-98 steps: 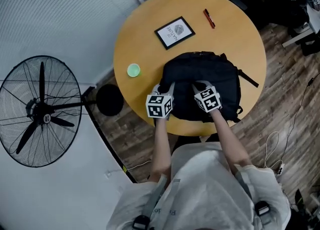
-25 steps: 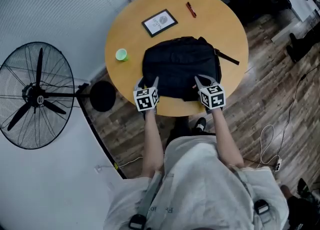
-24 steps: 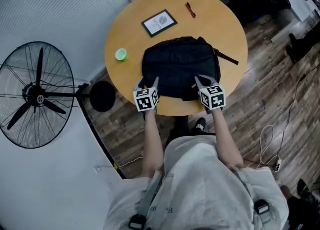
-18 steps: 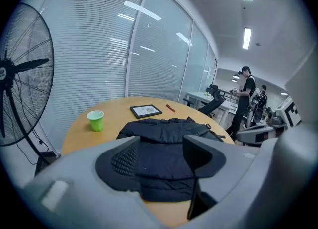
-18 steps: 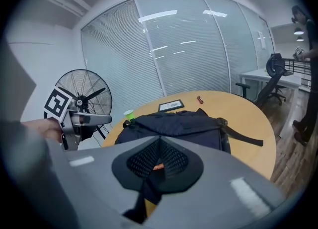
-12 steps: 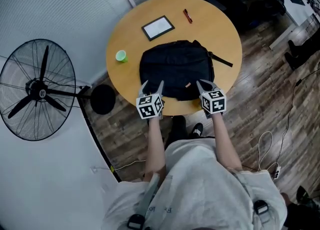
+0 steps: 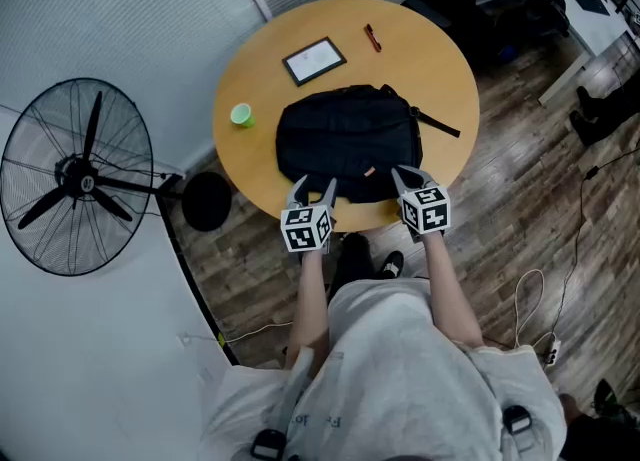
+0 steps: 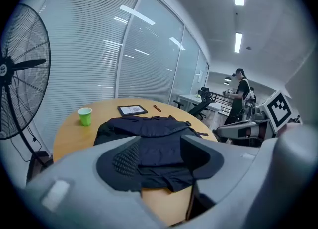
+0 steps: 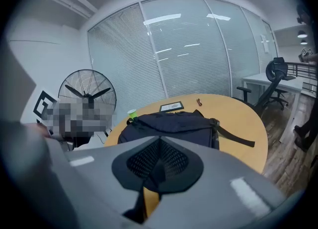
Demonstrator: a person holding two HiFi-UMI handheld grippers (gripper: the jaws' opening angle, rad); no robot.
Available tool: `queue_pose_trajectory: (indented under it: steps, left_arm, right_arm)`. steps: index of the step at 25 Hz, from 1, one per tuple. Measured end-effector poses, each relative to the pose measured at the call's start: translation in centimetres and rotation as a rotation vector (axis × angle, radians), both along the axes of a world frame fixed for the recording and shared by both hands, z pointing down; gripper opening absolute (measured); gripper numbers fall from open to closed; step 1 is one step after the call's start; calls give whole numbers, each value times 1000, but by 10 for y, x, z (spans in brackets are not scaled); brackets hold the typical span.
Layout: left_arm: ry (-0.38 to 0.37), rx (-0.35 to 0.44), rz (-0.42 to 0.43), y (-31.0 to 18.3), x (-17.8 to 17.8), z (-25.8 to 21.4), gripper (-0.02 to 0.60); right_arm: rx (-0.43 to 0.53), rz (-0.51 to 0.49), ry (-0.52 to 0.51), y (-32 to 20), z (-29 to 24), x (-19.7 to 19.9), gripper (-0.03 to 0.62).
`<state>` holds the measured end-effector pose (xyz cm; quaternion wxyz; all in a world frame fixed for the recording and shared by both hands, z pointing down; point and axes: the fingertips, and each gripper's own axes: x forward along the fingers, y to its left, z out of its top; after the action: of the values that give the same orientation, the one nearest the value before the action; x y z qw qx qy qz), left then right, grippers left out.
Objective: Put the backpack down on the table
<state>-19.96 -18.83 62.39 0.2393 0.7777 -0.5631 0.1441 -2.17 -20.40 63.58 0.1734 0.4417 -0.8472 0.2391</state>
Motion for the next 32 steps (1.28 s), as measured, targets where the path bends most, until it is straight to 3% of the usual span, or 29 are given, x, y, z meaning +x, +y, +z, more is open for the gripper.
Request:
queue_pose_trajectory:
  steps: [6,13,23,32]
  left_arm:
    - [-2,20,-17,8,4,-7,217]
    - [5,49,-31,16,5,-20,145]
    - [-4,42,54,29,23,-17,2]
    - [-20,25,43,34,12,-14,2]
  right_arm:
    - [-3,-34,2,10,2,2,-1]
    - [14,-51,-18,14,-8,0,0]
    - [11,-58,-35,25,-8,-5,0]
    - [21,-63,-37,29,-9,-12,-2]
